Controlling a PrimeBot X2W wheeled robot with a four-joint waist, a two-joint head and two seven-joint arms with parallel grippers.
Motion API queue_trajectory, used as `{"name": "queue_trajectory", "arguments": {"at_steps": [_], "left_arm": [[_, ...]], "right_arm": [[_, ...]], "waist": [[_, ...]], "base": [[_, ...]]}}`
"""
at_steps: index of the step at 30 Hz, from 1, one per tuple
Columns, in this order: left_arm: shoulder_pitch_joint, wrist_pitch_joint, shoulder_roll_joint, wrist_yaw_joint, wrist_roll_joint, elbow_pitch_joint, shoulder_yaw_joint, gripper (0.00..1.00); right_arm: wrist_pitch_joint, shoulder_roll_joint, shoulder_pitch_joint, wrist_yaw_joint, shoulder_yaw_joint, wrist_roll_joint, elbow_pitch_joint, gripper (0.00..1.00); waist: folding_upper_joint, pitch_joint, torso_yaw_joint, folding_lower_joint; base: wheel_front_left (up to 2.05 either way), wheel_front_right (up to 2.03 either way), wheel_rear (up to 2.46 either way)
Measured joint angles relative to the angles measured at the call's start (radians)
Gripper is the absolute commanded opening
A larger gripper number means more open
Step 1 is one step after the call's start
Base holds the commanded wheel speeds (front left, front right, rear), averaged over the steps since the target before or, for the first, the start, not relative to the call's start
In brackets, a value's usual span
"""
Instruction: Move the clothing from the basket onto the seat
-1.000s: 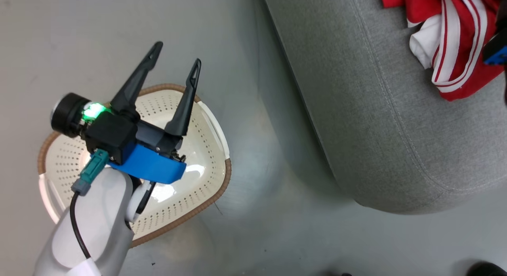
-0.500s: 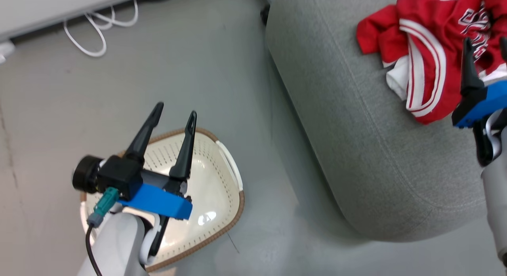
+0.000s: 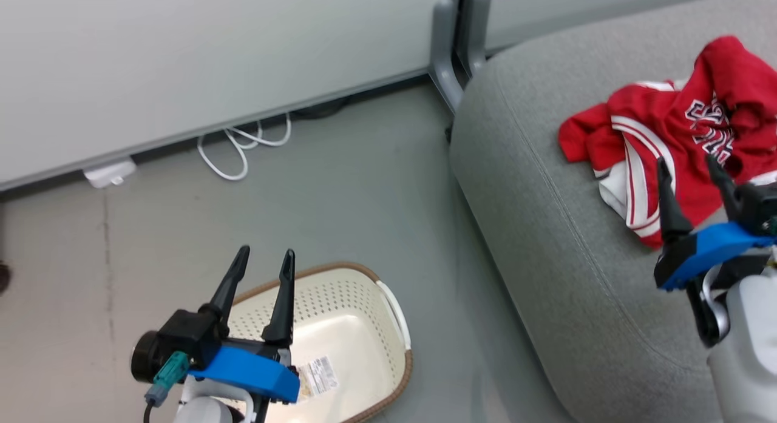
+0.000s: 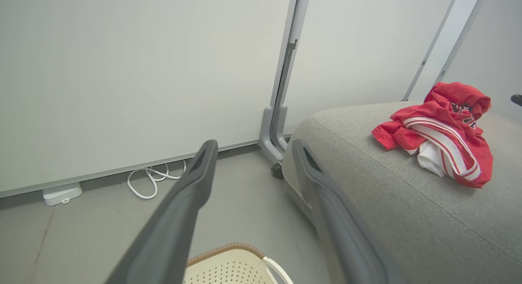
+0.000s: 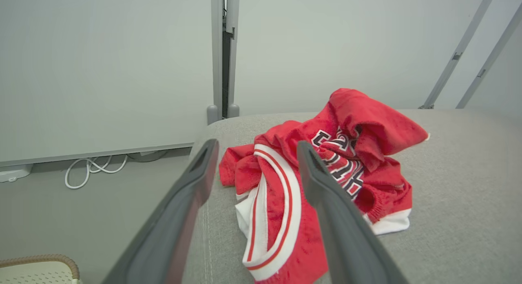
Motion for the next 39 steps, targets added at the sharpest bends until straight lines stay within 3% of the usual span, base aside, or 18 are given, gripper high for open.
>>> {"name": "queue_trajectory", "arguments": {"at_steps": [15, 25, 39], "left_arm": [[0.070, 0.000, -0.019, -0.003, -0.027, 0.038, 0.095, 1.00], [0.068, -0.001, -0.015, -0.003, -0.024, 0.100, 0.119, 1.00], [0.070, -0.001, -0.013, -0.003, -0.027, 0.134, 0.134, 1.00]], "right_arm": [[0.091, 0.030, 0.264, 0.000, 0.087, 0.039, -0.277, 1.00], [0.086, 0.094, 0.383, 0.000, 0.085, 0.031, -0.384, 1.00], [0.105, 0.156, 0.465, 0.000, 0.074, 0.014, -0.446, 1.00]], "waist": [[0.0000, -0.132, 0.152, 0.0001], [0.0000, -0.171, 0.241, 0.0002], [0.0000, -0.186, 0.267, 0.0004]], "base": [[0.00, 0.00, 0.00], [0.00, 0.00, 0.00], [0.00, 0.00, 0.00]]}}
